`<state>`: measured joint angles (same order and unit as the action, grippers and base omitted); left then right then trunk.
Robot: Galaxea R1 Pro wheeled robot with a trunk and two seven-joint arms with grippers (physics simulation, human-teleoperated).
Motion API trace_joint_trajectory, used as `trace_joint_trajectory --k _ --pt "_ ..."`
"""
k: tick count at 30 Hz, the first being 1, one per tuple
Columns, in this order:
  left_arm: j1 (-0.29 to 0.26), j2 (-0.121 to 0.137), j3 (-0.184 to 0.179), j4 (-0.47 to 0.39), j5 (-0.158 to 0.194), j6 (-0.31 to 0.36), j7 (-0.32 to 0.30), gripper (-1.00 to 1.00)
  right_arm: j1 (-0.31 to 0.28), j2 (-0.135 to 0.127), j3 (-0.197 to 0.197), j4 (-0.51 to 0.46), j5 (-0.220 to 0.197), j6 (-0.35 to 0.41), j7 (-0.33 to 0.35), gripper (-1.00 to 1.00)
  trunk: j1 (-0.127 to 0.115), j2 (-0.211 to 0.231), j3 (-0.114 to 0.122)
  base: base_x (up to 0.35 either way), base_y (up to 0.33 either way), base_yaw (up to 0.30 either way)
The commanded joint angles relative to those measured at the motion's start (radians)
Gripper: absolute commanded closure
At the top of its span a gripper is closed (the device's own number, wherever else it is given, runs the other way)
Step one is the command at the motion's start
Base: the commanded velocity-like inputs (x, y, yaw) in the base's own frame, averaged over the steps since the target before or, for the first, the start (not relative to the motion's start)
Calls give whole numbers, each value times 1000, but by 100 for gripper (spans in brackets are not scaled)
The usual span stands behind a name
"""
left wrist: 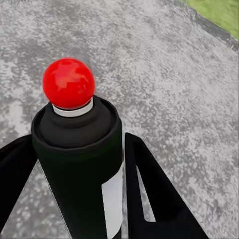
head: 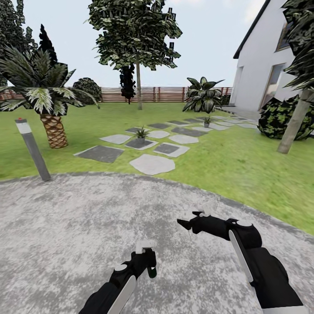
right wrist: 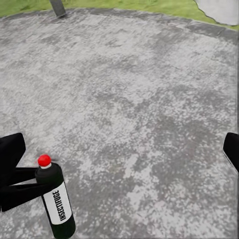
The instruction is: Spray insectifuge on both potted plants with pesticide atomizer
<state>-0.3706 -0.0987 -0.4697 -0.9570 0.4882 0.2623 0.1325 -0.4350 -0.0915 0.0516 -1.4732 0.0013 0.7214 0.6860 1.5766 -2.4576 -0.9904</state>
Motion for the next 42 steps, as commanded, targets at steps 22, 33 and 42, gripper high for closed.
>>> trace_joint_trajectory --k 22,33,42 --pt "-1 2 -1 -6 13 2 7 100 -1 -1 1 -1 0 6 2 -100 0 0 -1 340 0 0" --pt "-1 0 -3 -5 12 1 6 100 -1 -1 1 -1 0 6 2 -100 0 0 -1 340 0 0" --pt "0 3 -3 -3 13 -3 -3 100 -1 -1 1 -1 0 6 2 -100 0 0 -1 340 0 0"
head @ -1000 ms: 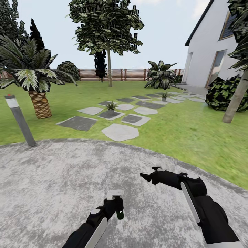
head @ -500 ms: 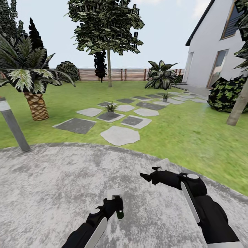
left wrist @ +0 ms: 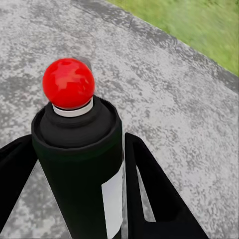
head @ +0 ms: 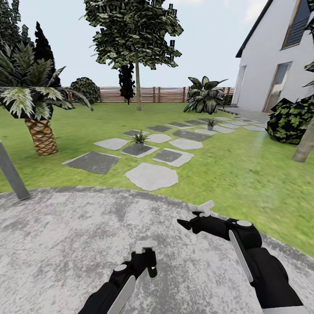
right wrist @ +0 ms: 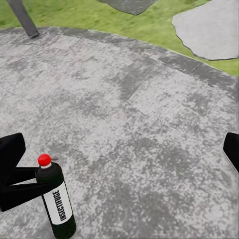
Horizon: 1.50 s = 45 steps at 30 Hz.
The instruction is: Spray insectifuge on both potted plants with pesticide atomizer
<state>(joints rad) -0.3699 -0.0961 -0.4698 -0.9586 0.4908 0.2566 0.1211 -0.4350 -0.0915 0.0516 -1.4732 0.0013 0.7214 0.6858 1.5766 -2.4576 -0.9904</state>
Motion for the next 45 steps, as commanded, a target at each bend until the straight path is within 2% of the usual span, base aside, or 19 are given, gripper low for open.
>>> trace_joint_trajectory --k 1,8,16,28,38,45 --pt "0 1 -3 -2 9 3 8 100 -1 -1 1 -1 0 6 2 -100 0 0 -1 340 0 0" --pt "2 1 -1 -2 8 4 11 100 -3 -1 -1 -15 -5 -1 10 -100 0 0 -1 340 0 0" --pt "2 -1 -1 -2 10 4 16 100 -18 2 -2 -80 -2 -8 9 -100 0 0 -1 340 0 0" --pt "2 -2 -2 -2 10 4 18 100 -35 -2 -5 -84 -6 -7 8 -100 0 0 -1 340 0 0" --pt "2 -1 -1 -8 11 4 9 100 -37 -17 -21 -118 -15 -2 11 -100 0 0 -1 338 0 0" --pt "2 -1 -6 -51 12 2 13 100 -36 -35 -20 -139 -18 4 32 -100 0 0 -1 110 0 0"
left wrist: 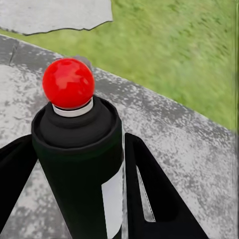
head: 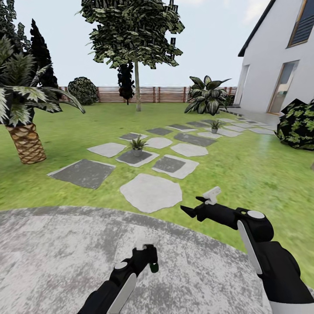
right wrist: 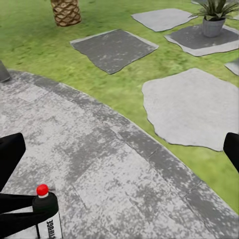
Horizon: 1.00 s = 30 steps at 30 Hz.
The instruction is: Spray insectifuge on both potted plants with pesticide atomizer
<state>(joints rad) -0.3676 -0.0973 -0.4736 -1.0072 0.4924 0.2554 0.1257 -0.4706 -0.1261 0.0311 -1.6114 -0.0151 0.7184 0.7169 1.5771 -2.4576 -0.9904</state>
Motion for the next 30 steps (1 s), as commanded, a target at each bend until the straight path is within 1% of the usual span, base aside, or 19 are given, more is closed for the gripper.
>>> trace_joint_trajectory --k 1,4,8,9,12,13,16,17,18,19,20,21,23,24,27,29,30 --pt "-1 1 -4 -19 12 7 5 100 0 -3 0 -4 -2 9 19 -100 0 0 -1 157 0 0" --pt "0 2 -2 -21 11 7 0 100 0 -5 0 -5 -2 10 24 -100 0 0 -1 221 0 0" --pt "1 3 0 -22 1 8 -2 100 0 -5 0 -5 -1 10 28 -100 0 0 -1 313 0 0" --pt "0 4 0 -22 3 11 -6 100 0 -5 1 -5 1 13 28 -100 0 0 -1 330 0 0" --pt "-2 11 0 -25 8 23 -24 100 -1 -5 2 -5 6 45 28 -100 0 0 -1 333 0 0" --pt "-4 22 0 -28 9 35 -61 100 -6 -4 3 -5 9 111 28 -100 0 0 -1 337 0 0" --pt "-8 42 1 -30 8 52 -138 100 -12 -5 3 -4 11 229 28 -100 0 0 -1 338 0 0" --pt "-10 59 9 -30 7 63 -191 100 -14 -5 3 -5 10 281 29 -100 0 0 -1 339 0 0" --pt "-10 69 17 -30 8 70 -215 100 -14 -5 3 -5 10 298 30 -100 0 0 -1 339 0 0" --pt "-11 79 26 -31 9 76 -237 100 -15 -5 3 -5 9 311 30 -100 0 0 -1 339 0 0" --pt "-12 98 47 -31 10 90 -280 100 -15 -5 3 -5 9 329 30 -100 0 0 -1 340 0 0" --pt "-12 107 57 -31 10 97 -302 100 -15 -5 3 -5 9 329 30 -100 0 0 -1 340 0 0" --pt "-12 121 78 -30 11 108 -349 100 -16 -6 3 -5 9 329 30 -100 0 0 -1 340 0 0" --pt "-14 131 97 -27 9 117 -401 100 -16 -9 4 -5 9 329 30 -100 0 0 -1 340 0 0" --pt "-20 143 126 -21 6 125 -471 100 -17 -15 3 -4 9 329 30 -100 0 0 -1 340 0 0" --pt "-29 166 151 -6 7 130 -553 100 -17 -24 8 -4 8 329 31 -100 0 0 -1 340 0 0" --pt "-30 172 154 -3 7 130 -576 100 -16 -26 9 -5 7 329 31 -100 0 0 -1 340 0 0"
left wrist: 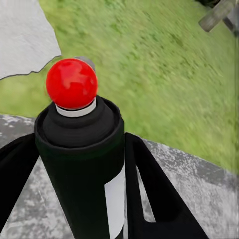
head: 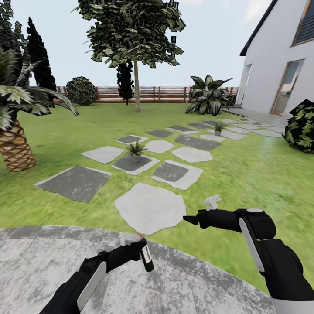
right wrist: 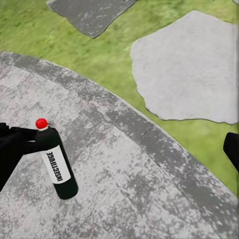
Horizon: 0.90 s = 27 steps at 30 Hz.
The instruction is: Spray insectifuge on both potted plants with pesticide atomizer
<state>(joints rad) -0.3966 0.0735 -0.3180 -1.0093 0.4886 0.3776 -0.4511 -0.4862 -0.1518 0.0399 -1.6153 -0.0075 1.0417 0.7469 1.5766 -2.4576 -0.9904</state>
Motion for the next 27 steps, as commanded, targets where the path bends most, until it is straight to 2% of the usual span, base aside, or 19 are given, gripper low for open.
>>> trace_joint_trajectory --k 1,2,3,5,9,11,12,19,27 --pt "-2 6 1 2 11 9 -23 100 -1 -3 2 -1 -1 6 2 -100 0 0 -1 340 0 0" --pt "-2 10 4 4 12 9 -48 100 0 -5 3 -1 -2 6 2 -100 0 0 -1 340 0 0" --pt "-3 16 8 8 11 9 -99 100 0 -11 6 -1 -2 6 8 -100 0 0 -1 340 0 0" --pt "-4 20 11 10 11 9 -148 100 1 -17 12 -1 -1 6 26 -100 0 0 -1 340 0 0" --pt "-5 26 13 14 11 8 -246 100 1 -32 23 0 3 6 97 -100 0 0 -1 340 0 0" --pt "-5 26 11 16 12 8 -267 100 1 -41 27 0 3 6 113 -100 0 0 -1 340 0 0" --pt "-5 26 7 17 11 8 -283 100 1 -47 42 0 3 6 123 -100 0 0 -1 340 0 0" --pt "-4 27 2 35 7 9 -351 100 2 -50 81 0 3 6 132 -100 0 0 -1 340 0 0" --pt "-4 25 6 60 1 3 -358 100 8 -51 84 -1 7 6 136 -100 0 0 -1 340 0 0"
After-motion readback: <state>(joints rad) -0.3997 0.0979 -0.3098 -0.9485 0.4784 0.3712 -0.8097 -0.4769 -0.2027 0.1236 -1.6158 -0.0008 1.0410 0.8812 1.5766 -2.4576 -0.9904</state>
